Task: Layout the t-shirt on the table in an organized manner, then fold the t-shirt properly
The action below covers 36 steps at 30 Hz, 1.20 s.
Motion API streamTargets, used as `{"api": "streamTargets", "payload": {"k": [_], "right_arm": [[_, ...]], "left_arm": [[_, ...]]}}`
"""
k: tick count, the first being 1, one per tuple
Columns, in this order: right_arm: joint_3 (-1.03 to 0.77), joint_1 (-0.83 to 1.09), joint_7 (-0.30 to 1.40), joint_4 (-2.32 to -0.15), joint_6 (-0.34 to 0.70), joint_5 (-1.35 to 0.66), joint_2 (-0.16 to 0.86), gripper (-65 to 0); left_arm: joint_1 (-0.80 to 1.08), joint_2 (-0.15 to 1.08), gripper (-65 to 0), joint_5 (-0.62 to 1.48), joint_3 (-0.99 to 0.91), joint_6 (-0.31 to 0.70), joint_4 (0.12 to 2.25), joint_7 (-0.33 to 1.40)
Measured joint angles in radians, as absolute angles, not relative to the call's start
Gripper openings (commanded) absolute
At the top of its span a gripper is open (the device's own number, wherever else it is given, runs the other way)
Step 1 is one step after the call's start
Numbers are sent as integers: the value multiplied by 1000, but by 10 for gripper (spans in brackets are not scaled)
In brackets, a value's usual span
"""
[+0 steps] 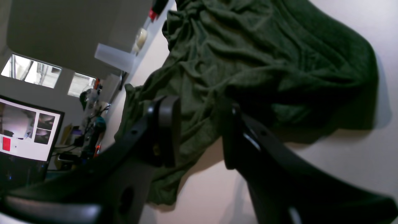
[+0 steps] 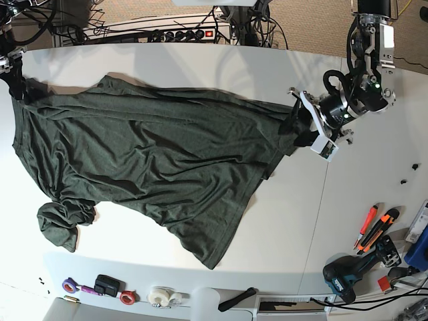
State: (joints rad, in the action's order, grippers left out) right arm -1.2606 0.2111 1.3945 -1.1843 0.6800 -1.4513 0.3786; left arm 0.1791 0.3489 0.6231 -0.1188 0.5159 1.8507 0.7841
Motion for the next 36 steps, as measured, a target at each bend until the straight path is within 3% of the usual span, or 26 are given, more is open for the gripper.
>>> {"api": "streamTargets", "payload": {"k": [5, 14, 36], "right_arm": [[-1234, 217, 1407, -1184, 680, -1449, 331, -430], [-1000, 216, 1410, -1184, 681, -1450, 304, -430], [-1001, 290, 1332, -1211, 734, -1555, 157, -430]], "left_arm": [[179, 332, -371, 625, -119, 516, 1851, 784], [177, 333, -371, 622, -119, 516, 1851, 785], [177, 332, -371, 609, -119, 516, 1851, 791]]}}
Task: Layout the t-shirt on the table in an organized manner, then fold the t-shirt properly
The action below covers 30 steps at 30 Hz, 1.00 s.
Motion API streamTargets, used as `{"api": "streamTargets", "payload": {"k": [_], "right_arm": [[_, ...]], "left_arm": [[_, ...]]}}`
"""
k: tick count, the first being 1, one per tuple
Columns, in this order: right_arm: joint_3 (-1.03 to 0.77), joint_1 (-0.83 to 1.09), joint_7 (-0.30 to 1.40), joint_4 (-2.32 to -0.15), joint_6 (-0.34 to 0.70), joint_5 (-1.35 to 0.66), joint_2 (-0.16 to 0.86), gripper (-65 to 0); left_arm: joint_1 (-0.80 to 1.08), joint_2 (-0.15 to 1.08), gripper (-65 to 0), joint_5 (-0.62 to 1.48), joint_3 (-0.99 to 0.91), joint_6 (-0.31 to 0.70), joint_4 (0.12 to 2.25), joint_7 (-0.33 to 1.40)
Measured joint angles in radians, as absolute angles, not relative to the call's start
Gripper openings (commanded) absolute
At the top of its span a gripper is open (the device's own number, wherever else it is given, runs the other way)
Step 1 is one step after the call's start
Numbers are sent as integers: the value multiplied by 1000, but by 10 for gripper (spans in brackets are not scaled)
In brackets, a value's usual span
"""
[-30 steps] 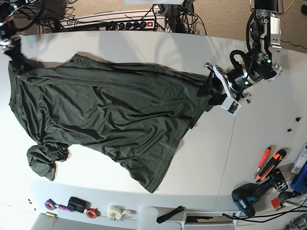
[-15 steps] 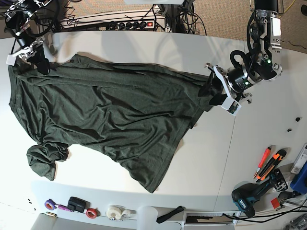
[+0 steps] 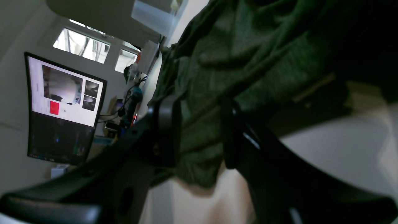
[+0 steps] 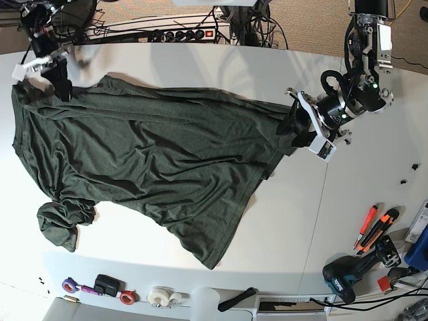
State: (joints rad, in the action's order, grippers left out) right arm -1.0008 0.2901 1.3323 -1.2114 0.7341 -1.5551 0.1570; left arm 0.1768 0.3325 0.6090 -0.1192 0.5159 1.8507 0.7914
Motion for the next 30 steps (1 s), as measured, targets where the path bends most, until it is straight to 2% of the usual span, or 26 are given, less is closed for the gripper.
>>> {"api": "streamTargets", "payload": {"k": [4, 9, 11, 15, 20, 24, 27, 30], "right_arm": [[-1001, 330, 1338, -1230, 734, -1564, 158, -430], [-1003, 346, 1396, -1362, 695, -1454, 146, -430], [-994, 361, 1437, -1439, 696, -1428, 125, -430], [-998, 374, 1393, -1669, 692, -1464, 156, -431], [-998, 456, 1425, -1868, 696, -1448, 144, -431], [-998, 463, 1412, -1897, 696, -1463, 132, -431], [-998, 479, 1418, -1896, 696, -1452, 67, -431], [-998, 474, 1412, -1897, 696, -1386, 44, -431]], "left_arm": [[177, 333, -371, 609, -119, 516, 1851, 791], [177, 332, -371, 609, -119, 516, 1851, 791], [176, 333, -371, 609, -119, 516, 1851, 792], [177, 333, -371, 602, -119, 516, 1851, 791], [177, 333, -371, 603, -119, 516, 1851, 792], [177, 332, -371, 603, -119, 516, 1851, 794], [177, 332, -371, 602, -119, 516, 1851, 814], [177, 333, -371, 602, -119, 516, 1851, 814]]}}
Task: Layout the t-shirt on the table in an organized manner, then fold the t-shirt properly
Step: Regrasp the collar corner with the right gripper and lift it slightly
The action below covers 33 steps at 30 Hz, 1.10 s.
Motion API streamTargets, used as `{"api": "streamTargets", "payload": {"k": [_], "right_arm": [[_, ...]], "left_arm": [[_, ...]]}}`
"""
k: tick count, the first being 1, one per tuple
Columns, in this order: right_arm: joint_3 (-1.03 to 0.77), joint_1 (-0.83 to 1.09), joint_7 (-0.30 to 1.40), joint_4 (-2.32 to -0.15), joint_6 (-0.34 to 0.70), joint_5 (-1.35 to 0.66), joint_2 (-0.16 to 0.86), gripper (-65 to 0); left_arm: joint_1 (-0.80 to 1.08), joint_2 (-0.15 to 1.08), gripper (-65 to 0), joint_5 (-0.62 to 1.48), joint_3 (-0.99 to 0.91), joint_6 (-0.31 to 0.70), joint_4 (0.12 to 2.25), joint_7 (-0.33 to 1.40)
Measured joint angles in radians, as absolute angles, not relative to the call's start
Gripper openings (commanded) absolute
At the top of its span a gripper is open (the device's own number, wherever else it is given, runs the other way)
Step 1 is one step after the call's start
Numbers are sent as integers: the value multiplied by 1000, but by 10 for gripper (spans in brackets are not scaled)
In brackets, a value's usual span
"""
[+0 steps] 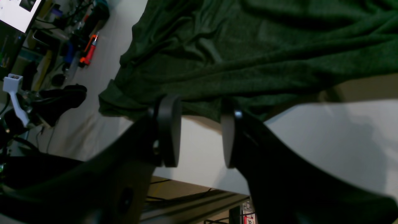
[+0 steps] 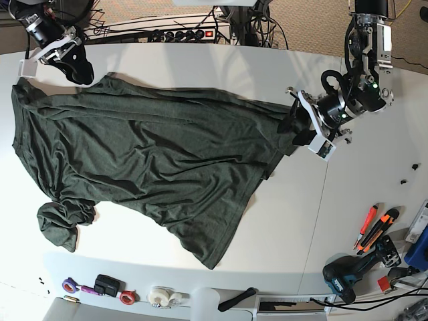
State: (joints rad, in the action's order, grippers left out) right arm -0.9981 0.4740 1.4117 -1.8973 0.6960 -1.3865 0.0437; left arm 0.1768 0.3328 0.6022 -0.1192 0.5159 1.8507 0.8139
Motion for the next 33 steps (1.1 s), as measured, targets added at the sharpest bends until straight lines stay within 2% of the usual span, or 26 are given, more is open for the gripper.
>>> {"api": "streamTargets", "payload": {"k": [2, 9, 17, 27, 33], "right_arm": [[-998, 472, 1345, -1895, 696, -1252, 33, -431], [-998, 474, 1256, -1790, 675, -1175, 28, -431], [-998, 425, 1246, -1569, 650, -1218, 27, -431], [-985, 376, 1214, -1550, 632, -1178, 24, -431], [-900, 375, 1191, -1551, 624, -1174, 25, -431]], "left_arm": [[177, 333, -371, 603, -119, 516, 1851, 814], [177, 332, -371, 603, -120, 516, 1851, 820], [177, 332, -371, 603, -120, 516, 1851, 829], [177, 333, -371, 603, -120, 516, 1851, 829], [177, 333, -371, 603, -120, 516, 1851, 829]]}}
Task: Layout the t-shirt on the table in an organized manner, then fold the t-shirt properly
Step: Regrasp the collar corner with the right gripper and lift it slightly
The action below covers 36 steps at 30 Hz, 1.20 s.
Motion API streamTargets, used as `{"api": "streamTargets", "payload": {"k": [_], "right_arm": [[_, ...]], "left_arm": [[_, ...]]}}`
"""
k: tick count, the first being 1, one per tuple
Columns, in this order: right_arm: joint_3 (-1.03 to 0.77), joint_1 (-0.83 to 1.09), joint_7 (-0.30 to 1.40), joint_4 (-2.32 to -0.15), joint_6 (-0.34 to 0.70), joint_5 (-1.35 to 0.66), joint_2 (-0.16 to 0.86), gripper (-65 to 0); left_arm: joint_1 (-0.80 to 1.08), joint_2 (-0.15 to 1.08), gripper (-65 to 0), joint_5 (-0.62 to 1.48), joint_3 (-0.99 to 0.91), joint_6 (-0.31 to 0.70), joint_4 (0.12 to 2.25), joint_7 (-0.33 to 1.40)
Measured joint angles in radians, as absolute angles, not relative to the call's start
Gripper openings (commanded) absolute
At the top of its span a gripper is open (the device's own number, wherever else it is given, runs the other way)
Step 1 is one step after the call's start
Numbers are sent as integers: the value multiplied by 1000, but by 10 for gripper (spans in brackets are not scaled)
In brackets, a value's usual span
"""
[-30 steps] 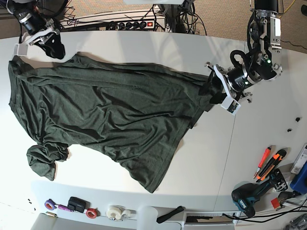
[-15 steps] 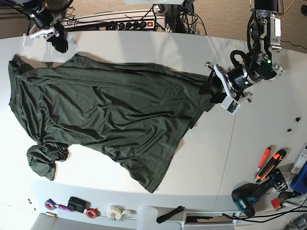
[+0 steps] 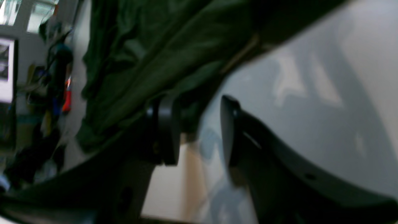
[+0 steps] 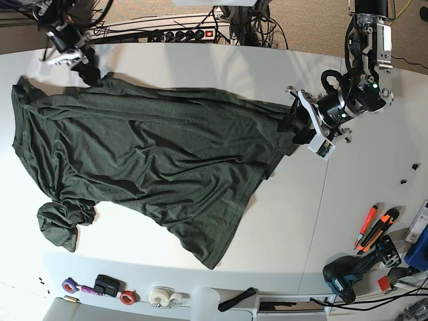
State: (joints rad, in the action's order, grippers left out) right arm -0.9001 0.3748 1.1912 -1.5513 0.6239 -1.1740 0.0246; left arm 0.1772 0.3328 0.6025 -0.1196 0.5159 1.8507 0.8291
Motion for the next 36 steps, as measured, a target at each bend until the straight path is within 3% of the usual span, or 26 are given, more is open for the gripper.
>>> {"api": "streamTargets", "payload": {"k": [17, 19, 21, 23, 26, 31, 36], "right_arm": [[-823, 319, 1136, -1557, 582, -1073, 33, -435], [-822, 321, 1136, -1557, 583, -1071, 33, -522], [-823, 321, 1137, -1557, 583, -1071, 33, -649], [-823, 321, 1145, -1558, 588, -1070, 33, -650], [-823, 321, 1145, -1558, 591, -1071, 33, -650], [-823, 321, 1148, -1558, 591, -1070, 33, -650], [-823, 321, 1151, -1558, 591, -1070, 33, -650]], "left_arm": [[177, 333, -371, 603, -120, 516, 1851, 829], [177, 336, -371, 603, -120, 516, 1851, 830], [177, 342, -371, 603, -120, 512, 1851, 830], [176, 349, -371, 603, -120, 512, 1851, 829], [177, 362, -367, 637, -120, 434, 1851, 828], [177, 419, -303, 631, -124, 293, 1851, 867], [191, 419, -302, 612, -124, 263, 1851, 905]]}}
